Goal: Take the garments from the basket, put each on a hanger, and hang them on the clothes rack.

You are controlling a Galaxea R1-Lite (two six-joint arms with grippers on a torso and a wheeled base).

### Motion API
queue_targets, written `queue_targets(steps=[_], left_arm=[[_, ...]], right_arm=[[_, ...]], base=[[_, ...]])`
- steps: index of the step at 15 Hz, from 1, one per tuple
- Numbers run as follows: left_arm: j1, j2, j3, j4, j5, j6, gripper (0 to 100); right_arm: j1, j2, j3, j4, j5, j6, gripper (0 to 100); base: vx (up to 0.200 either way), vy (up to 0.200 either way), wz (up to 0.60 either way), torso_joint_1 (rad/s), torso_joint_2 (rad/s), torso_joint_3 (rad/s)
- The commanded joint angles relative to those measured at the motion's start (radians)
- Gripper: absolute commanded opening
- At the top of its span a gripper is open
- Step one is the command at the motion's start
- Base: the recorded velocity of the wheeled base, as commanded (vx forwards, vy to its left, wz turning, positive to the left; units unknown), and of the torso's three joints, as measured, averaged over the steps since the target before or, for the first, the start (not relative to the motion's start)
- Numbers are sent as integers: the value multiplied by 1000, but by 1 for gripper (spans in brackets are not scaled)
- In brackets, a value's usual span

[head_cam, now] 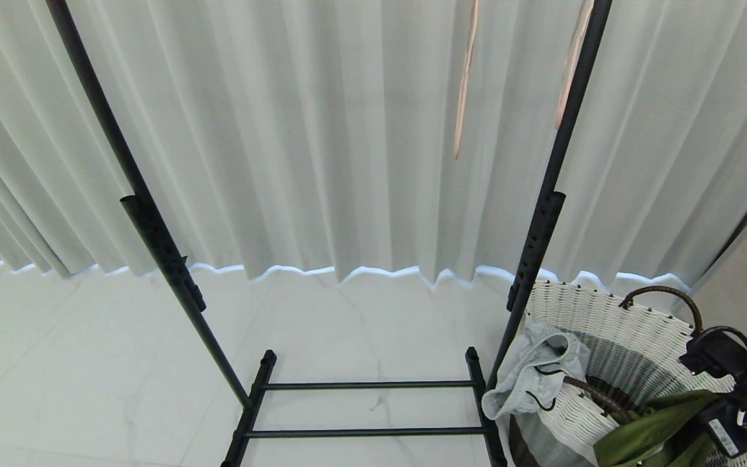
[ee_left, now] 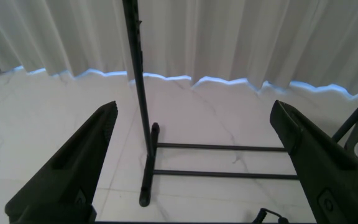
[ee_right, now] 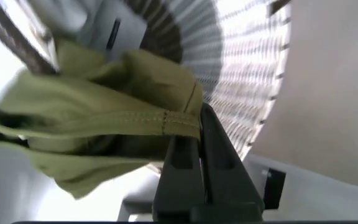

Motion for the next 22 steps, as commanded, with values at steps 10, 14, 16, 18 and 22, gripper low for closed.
queue_targets(steps=[10,14,16,18,22], left_arm=[[0,2,0,0,0,0,100],[2,2,0,0,0,1,100],[2,2,0,0,0,1,100],[0,2,0,-1,3,-15,100],[2,0,0,-1,3,-14,100]], right_arm=[[21,-528,-165,428,-8,-35,0],[19,-669,-286,633,-9,-72,0],[19,-715,-309,671,-18,-103,0],[19,-750,-309,705,-20,-152,0],[41,-798,-303,713,-17,-198,0]], base=[[0,0,0,0,0,0],[0,0,0,0,0,0],[0,0,0,0,0,0],[0,0,0,0,0,0],[-150,0,0,4,2,2]])
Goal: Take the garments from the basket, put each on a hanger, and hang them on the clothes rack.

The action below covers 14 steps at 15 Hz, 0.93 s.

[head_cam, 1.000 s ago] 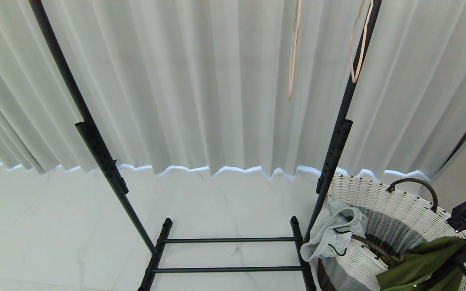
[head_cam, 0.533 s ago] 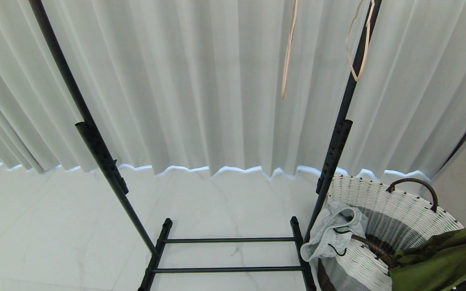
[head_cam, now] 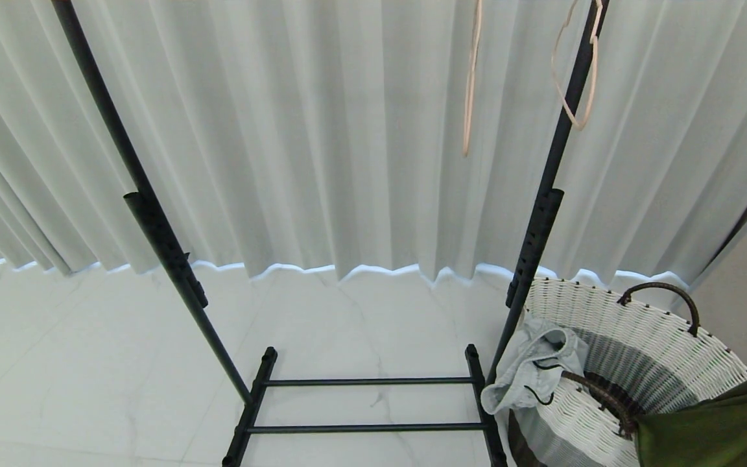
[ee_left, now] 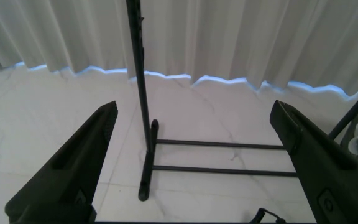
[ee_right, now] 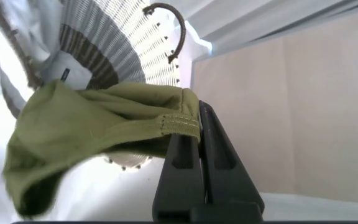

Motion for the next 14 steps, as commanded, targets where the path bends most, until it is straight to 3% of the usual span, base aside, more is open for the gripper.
queue_targets(steps=[1,9,14], left_arm=[[-1,0,0,0,1,2,100],[-1,0,0,0,1,1,100],[0,2,0,0,1,5,100]], right_arm=[[13,-26,-3,-1,0,0,0],[52,-15,-2,-1,0,-3,0],[61,2,-2,-1,2,-3,0]], base=[[-200,0,0,-2,7,2],[-200,0,0,1,5,5],[0,0,0,0,0,0]])
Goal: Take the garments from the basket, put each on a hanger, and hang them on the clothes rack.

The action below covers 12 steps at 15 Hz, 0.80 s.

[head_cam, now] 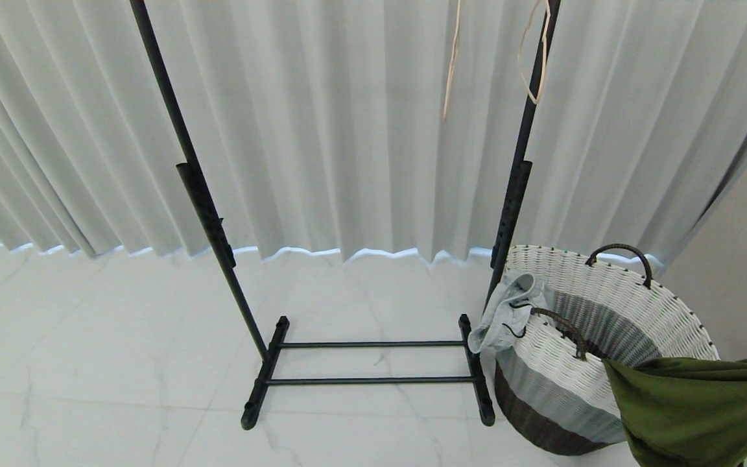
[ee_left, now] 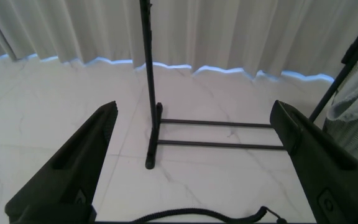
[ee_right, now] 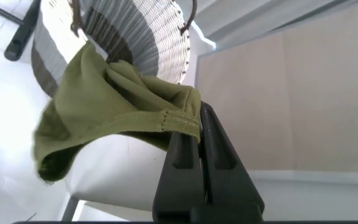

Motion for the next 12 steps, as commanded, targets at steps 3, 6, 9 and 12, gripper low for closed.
queue_targets(steps=[3,6,9,12], left_arm=[[0,2,0,0,0,0,100],[0,2,0,0,0,0,100],[-1,2,0,0,0,0,100],[-1,0,0,0,0,-5,100]], right_arm=[[13,20,-2,0,0,0,0],[13,25,-2,0,0,2,0],[16,37,-4,-1,0,3,0],[24,60,-7,-3,1,14,0]], base=[[0,133,0,-2,3,3],[0,200,0,4,2,1],[0,200,0,1,-1,9],[0,67,0,1,1,2]])
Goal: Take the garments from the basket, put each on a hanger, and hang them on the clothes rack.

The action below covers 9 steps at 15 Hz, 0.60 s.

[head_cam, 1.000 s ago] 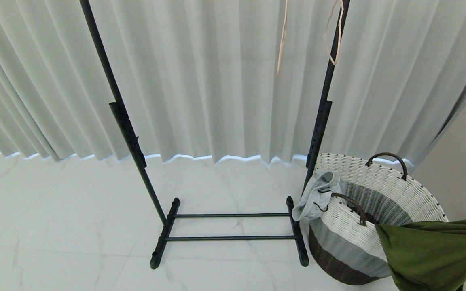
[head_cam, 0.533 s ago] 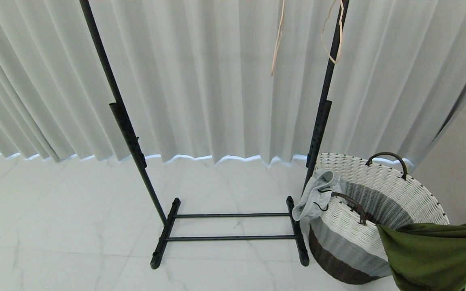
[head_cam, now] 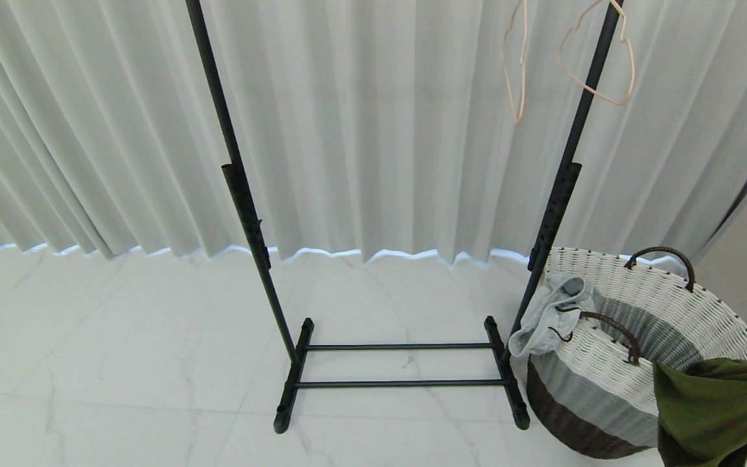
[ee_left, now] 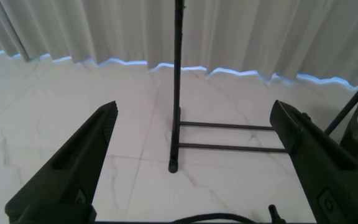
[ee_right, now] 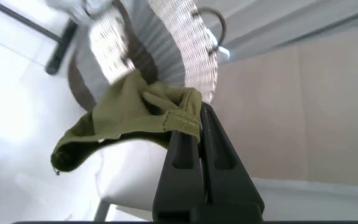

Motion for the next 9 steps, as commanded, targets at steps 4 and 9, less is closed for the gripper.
queue_targets(steps=[4,9], left_arm=[[0,2,0,0,-2,19,100],[1,2,0,0,-3,28,100]], right_arm=[[117,68,-55,2,0,100,0],[349,206,-151,-4,0,230,0]], base=[[0,0,0,0,0,0],[0,0,0,0,0,0]])
